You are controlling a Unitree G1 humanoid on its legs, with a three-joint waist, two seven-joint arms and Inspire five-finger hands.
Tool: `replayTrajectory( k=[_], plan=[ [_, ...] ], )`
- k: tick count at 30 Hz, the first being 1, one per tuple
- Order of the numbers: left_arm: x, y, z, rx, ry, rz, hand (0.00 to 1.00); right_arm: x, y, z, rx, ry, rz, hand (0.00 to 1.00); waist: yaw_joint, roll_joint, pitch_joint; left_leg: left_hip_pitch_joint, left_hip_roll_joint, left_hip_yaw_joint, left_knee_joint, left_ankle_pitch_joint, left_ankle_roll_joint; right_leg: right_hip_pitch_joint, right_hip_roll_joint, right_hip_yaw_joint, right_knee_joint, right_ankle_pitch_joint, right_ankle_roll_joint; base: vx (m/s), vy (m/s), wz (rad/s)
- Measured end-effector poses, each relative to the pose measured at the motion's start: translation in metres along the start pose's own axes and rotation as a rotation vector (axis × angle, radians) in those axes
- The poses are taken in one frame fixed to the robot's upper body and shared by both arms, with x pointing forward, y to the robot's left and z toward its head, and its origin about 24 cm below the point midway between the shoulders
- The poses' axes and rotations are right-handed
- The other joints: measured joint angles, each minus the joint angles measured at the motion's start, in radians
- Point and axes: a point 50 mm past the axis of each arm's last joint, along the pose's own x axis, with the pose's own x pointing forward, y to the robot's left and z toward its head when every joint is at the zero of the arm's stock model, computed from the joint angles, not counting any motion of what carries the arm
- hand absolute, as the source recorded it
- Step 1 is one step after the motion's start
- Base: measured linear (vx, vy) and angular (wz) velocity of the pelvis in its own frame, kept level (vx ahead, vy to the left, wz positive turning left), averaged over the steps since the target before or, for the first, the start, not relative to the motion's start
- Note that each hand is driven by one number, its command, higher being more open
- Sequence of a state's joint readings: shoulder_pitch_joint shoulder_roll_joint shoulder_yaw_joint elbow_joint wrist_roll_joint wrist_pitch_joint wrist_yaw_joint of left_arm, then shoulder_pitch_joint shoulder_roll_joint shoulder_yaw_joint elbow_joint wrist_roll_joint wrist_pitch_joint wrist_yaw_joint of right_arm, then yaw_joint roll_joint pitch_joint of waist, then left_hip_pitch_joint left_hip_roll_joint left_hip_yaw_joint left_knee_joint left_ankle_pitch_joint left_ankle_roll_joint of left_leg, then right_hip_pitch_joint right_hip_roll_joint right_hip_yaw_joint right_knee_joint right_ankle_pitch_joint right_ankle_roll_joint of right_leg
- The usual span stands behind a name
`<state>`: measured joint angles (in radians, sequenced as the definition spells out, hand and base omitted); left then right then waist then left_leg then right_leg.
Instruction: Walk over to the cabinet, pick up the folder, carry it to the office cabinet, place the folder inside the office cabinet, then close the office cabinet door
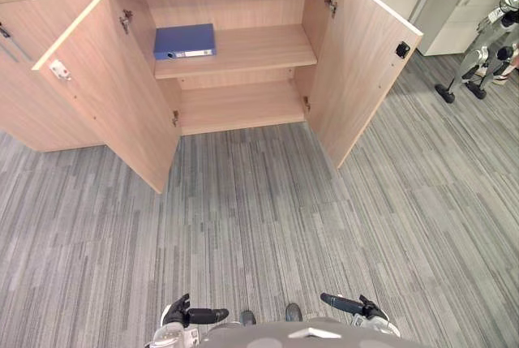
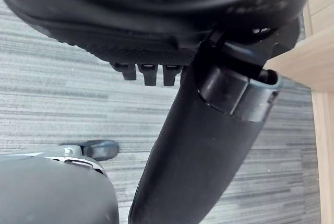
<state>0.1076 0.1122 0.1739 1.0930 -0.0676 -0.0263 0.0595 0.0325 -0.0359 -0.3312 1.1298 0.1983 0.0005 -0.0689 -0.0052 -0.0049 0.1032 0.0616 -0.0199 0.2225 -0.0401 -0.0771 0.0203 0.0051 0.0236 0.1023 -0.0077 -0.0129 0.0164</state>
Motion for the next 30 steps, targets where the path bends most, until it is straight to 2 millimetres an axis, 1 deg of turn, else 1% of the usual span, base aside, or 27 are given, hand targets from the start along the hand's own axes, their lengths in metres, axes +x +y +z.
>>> replayTrajectory(
  k=[2, 3, 4, 5, 6, 7, 8, 9, 10, 12, 13, 14, 15, 16, 17, 18, 19, 20, 21, 22, 23, 24, 26, 27, 28, 29, 30],
  plan=[
    [0.001, -0.001, 0.005, -0.005, -0.019, -0.002, 1.0, 0.001, 0.003, 0.007, 0.0, -0.021, 0.008, 1.0, 0.005, 0.002, 0.013, -0.04, 0.004, 0.022, 0.066, -0.043, 0.008, -0.045, 0.0, 0.022, 0.066, -0.03, 0.008, -0.02, 0.033, -0.31],
    [0.002, -0.003, 0.011, -0.004, -0.04, -0.007, 1.0, 0.001, 0.006, 0.012, 0.001, -0.04, 0.016, 1.0, 0.005, 0.005, 0.033, -0.062, 0.003, 0.029, 0.122, -0.079, 0.016, -0.089, -0.005, 0.029, 0.163, -0.082, 0.02, -0.01, 0.032, -0.19],
    [0.002, -0.003, 0.012, -0.004, -0.044, -0.008, 1.0, 0.001, 0.006, 0.013, 0.002, -0.044, 0.017, 1.0, 0.005, 0.003, 0.037, -0.067, 0.001, 0.034, 0.141, -0.093, 0.018, -0.107, -0.006, 0.034, 0.206, -0.105, 0.026, 0.01, 0.041, -0.18],
    [0.002, -0.004, 0.014, -0.007, -0.052, -0.01, 1.0, 0.001, 0.006, 0.014, 0.003, -0.049, 0.021, 1.0, 0.008, 0.003, 0.046, -0.067, -0.004, 0.039, 0.169, -0.108, 0.025, -0.137, -0.011, 0.033, 0.293, -0.142, 0.04, 0.05, 0.048, -0.12],
    [0.002, -0.004, 0.015, -0.008, -0.053, -0.011, 1.0, 0.001, 0.007, 0.016, 0.004, -0.057, 0.025, 1.0, 0.007, 0.005, 0.048, -0.063, -0.007, 0.04, 0.174, -0.115, 0.028, -0.165, -0.012, 0.026, 0.356, -0.158, 0.053, 0.13, 0.077, -0.07],
    [0.003, -0.005, 0.017, -0.013, -0.056, -0.012, 1.0, 0.001, 0.008, 0.018, 0.005, -0.068, 0.028, 1.0, 0.005, 0.006, 0.056, -0.041, -0.007, 0.037, 0.165, -0.117, 0.034, -0.213, -0.012, -0.007, 0.47, -0.164, 0.063, 0.14, 0.078, 0.02],
    [0.003, -0.006, 0.019, -0.014, -0.06, -0.014, 1.0, 0.001, 0.008, 0.02, 0.005, -0.074, 0.029, 1.0, 0.005, 0.008, 0.065, -0.029, -0.007, 0.031, 0.163, -0.12, 0.04, -0.243, -0.013, -0.035, 0.53, -0.184, 0.057, 0.18, 0.084, 0.1],
    [0.004, -0.007, 0.022, -0.014, -0.065, -0.014, 1.0, 0.001, 0.009, 0.022, 0.007, -0.083, 0.031, 1.0, 0.002, 0.01, 0.075, -0.006, -0.005, 0.021, 0.16, -0.131, 0.047, -0.273, -0.02, -0.081, 0.576, -0.217, 0.042, 0.18, 0.068, 0.15],
    [0.004, -0.006, 0.022, -0.016, -0.061, -0.01, 1.0, 0.001, 0.009, 0.022, 0.003, -0.085, 0.033, 1.0, 0.002, 0.009, 0.076, 0.021, -0.002, 0.014, 0.149, -0.144, 0.045, -0.299, -0.018, -0.111, 0.575, -0.229, 0.036, 0.19, 0.058, 0.15],
    [0.004, -0.009, 0.023, -0.027, -0.063, -0.016, 1.0, 0.0, 0.011, 0.025, 0.001, -0.101, 0.039, 1.0, -0.001, 0.015, 0.079, 0.06, 0.014, 0.003, 0.128, -0.162, 0.036, -0.341, 0.002, -0.132, 0.521, -0.225, 0.032, 0.27, 0.01, 0.24],
    [0.004, -0.011, 0.026, -0.028, -0.07, -0.022, 1.0, 0.0, 0.012, 0.028, -0.011, -0.118, 0.046, 1.0, -0.012, 0.018, 0.081, 0.078, 0.024, -0.023, 0.115, -0.17, 0.025, -0.365, 0.018, -0.132, 0.444, -0.202, 0.027, 0.33, -0.026, 0.49],
    [0.004, -0.012, 0.028, -0.028, -0.074, -0.023, 1.0, 0.0, 0.013, 0.029, -0.018, -0.125, 0.049, 1.0, -0.02, 0.017, 0.08, 0.085, 0.026, -0.04, 0.107, -0.174, 0.018, -0.372, 0.021, -0.13, 0.401, -0.181, 0.023, 0.5, -0.101, 0.78],
    [0.004, -0.014, 0.026, -0.032, -0.07, -0.029, 1.0, 0.0, 0.011, 0.029, -0.019, -0.125, 0.046, 1.0, -0.031, 0.014, 0.08, 0.104, 0.031, -0.074, 0.094, -0.186, -0.006, -0.371, 0.026, -0.124, 0.356, -0.1, 0.011, 0.48, -0.13, 0.94],
    [0.004, -0.02, 0.025, -0.049, -0.067, -0.043, 1.0, 0.0, 0.009, 0.027, -0.012, -0.122, 0.039, 1.0, -0.038, 0.015, 0.074, 0.132, 0.05, -0.1, 0.095, -0.198, -0.027, -0.35, 0.03, -0.141, 0.367, -0.05, -0.037, 0.64, -0.197, 0.85],
    [0.003, -0.025, 0.025, -0.061, -0.067, -0.054, 1.0, 0.0, 0.009, 0.029, -0.014, -0.127, 0.04, 1.0, -0.035, 0.029, 0.073, 0.134, 0.065, -0.1, 0.101, -0.198, -0.038, -0.346, 0.036, -0.157, 0.375, -0.06, -0.045, 0.59, -0.186, 0.62],
    [0.003, -0.032, 0.026, -0.088, -0.068, -0.071, 1.0, 0.0, 0.011, 0.03, -0.015, -0.133, 0.042, 1.0, -0.024, 0.036, 0.075, 0.129, 0.072, -0.089, 0.13, -0.179, -0.068, -0.337, 0.033, -0.168, 0.397, -0.085, -0.074, 0.67, -0.225, 0.4],
    [0.002, -0.035, 0.025, -0.112, -0.063, -0.08, 1.0, 0.0, 0.012, 0.03, -0.017, -0.132, 0.047, 1.0, -0.023, 0.038, 0.076, 0.113, 0.075, -0.089, 0.211, -0.157, -0.096, -0.307, 0.026, -0.173, 0.406, -0.104, -0.099, 0.62, -0.224, 0.47],
    [0.002, -0.034, 0.025, -0.145, -0.064, -0.073, 1.0, -0.001, 0.013, 0.029, -0.023, -0.129, 0.05, 1.0, -0.026, 0.04, 0.077, 0.069, 0.086, -0.089, 0.379, -0.133, -0.097, -0.25, 0.021, -0.173, 0.387, -0.112, -0.104, 0.49, -0.189, 0.4],
    [0.002, -0.035, 0.026, -0.162, -0.067, -0.071, 1.0, -0.001, 0.013, 0.029, -0.025, -0.132, 0.052, 1.0, -0.026, 0.039, 0.078, 0.035, 0.096, -0.089, 0.487, -0.117, -0.097, -0.219, 0.018, -0.172, 0.372, -0.118, -0.102, 0.38, -0.138, 0.35],
    [0.002, -0.034, 0.027, -0.181, -0.076, -0.065, 1.0, -0.002, 0.014, 0.029, -0.026, -0.138, 0.056, 1.0, -0.026, 0.035, 0.08, -0.017, 0.115, -0.08, 0.624, -0.115, -0.093, -0.182, 0.014, -0.169, 0.355, -0.131, -0.106, 0.36, -0.113, 0.32],
    [0.002, -0.032, 0.033, -0.214, -0.103, -0.054, 1.0, -0.003, 0.016, 0.029, -0.023, -0.146, 0.063, 1.0, -0.023, 0.034, 0.081, -0.099, 0.16, -0.042, 0.831, -0.126, -0.088, -0.126, 0.015, -0.162, 0.332, -0.159, -0.106, 0.41, -0.116, 0.16],
    [0.001, -0.032, 0.037, -0.235, -0.122, -0.052, 1.0, -0.003, 0.019, 0.031, -0.024, -0.151, 0.071, 1.0, -0.008, 0.032, 0.082, -0.169, 0.207, 0.002, 0.957, -0.148, -0.086, -0.085, 0.018, -0.152, 0.317, -0.18, -0.108, 0.38, -0.099, -0.02],
    [0.002, -0.031, 0.041, -0.249, -0.136, -0.05, 1.0, -0.003, 0.024, 0.032, -0.041, -0.156, 0.088, 1.0, 0.004, 0.03, 0.084, -0.229, 0.241, 0.039, 0.993, -0.178, -0.076, -0.037, 0.019, -0.131, 0.289, -0.188, -0.114, 0.31, -0.032, -0.31],
    [0.002, -0.03, 0.042, -0.254, -0.137, -0.047, 1.0, -0.004, 0.03, 0.032, -0.03, -0.156, 0.102, 1.0, 0.008, 0.023, 0.087, -0.276, 0.244, 0.067, 0.964, -0.207, -0.066, 0.014, 0.011, -0.108, 0.253, -0.191, -0.111, 0.35, 0.012, -0.47],
    [0.002, -0.03, 0.042, -0.254, -0.136, -0.048, 1.0, -0.004, 0.031, 0.032, -0.014, -0.153, 0.106, 1.0, 0.009, 0.022, 0.088, -0.301, 0.241, 0.079, 0.927, -0.219, -0.058, 0.043, 0.003, -0.092, 0.232, -0.198, -0.107, 0.29, 0.031, -0.47],
    [0.002, -0.031, 0.042, -0.254, -0.136, -0.05, 1.0, -0.004, 0.033, 0.032, -0.005, -0.153, 0.11, 1.0, 0.011, 0.022, 0.088, -0.315, 0.236, 0.086, 0.891, -0.226, -0.058, 0.06, -0.004, -0.086, 0.221, -0.202, -0.101, 0.29, 0.076, -0.43],
    [0.002, -0.032, 0.043, -0.253, -0.138, -0.052, 1.0, -0.004, 0.033, 0.032, 0.005, -0.149, 0.107, 1.0, 0.014, 0.021, 0.089, -0.333, 0.224, 0.104, 0.79, -0.23, -0.065, 0.09, -0.017, -0.075, 0.204, -0.21, -0.091, 0.3, 0.116, -0.4]
  ],
)
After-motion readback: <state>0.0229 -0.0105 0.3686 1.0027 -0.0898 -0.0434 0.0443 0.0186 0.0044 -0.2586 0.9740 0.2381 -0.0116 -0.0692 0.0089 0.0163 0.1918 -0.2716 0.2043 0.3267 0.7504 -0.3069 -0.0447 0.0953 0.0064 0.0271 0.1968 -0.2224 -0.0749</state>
